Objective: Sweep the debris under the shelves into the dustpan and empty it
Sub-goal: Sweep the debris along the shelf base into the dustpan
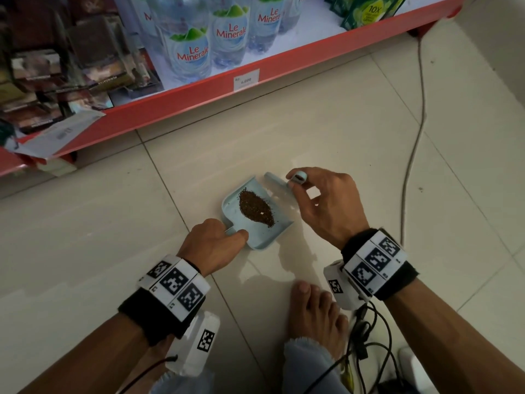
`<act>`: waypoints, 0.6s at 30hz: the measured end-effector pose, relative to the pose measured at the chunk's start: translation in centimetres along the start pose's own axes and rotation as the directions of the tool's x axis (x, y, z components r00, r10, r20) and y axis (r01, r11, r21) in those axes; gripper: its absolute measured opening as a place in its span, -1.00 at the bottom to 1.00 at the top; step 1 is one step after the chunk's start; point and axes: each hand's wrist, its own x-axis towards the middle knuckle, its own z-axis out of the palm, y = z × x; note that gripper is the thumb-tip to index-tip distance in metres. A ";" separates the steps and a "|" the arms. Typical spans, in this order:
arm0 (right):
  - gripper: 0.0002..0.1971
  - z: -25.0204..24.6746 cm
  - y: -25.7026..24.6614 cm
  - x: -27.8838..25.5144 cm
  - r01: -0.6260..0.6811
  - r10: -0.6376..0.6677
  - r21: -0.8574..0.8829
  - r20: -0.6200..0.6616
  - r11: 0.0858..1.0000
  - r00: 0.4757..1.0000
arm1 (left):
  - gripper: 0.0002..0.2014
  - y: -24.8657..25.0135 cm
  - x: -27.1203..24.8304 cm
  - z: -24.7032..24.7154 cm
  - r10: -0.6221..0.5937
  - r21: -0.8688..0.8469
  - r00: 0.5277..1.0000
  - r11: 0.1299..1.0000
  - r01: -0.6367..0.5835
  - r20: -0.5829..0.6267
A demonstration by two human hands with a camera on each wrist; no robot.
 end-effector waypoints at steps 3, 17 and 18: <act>-0.86 0.0 -0.4 0.1 -0.016 0.015 0.101 0.011 0.995 1.000 | -0.61 -0.1 0.0 -0.1 0.001 0.013 1.000 1.000 -0.001 0.002; -0.84 -0.1 0.0 0.3 0.015 -0.011 0.045 -0.069 0.999 0.998 | -0.64 -0.4 0.2 0.0 -0.002 0.015 1.000 1.000 0.002 -0.012; -0.83 -0.1 0.2 0.4 0.010 -0.010 0.004 -0.075 1.000 0.997 | -0.63 -0.4 0.2 -0.1 -0.005 0.015 1.000 1.000 0.005 -0.009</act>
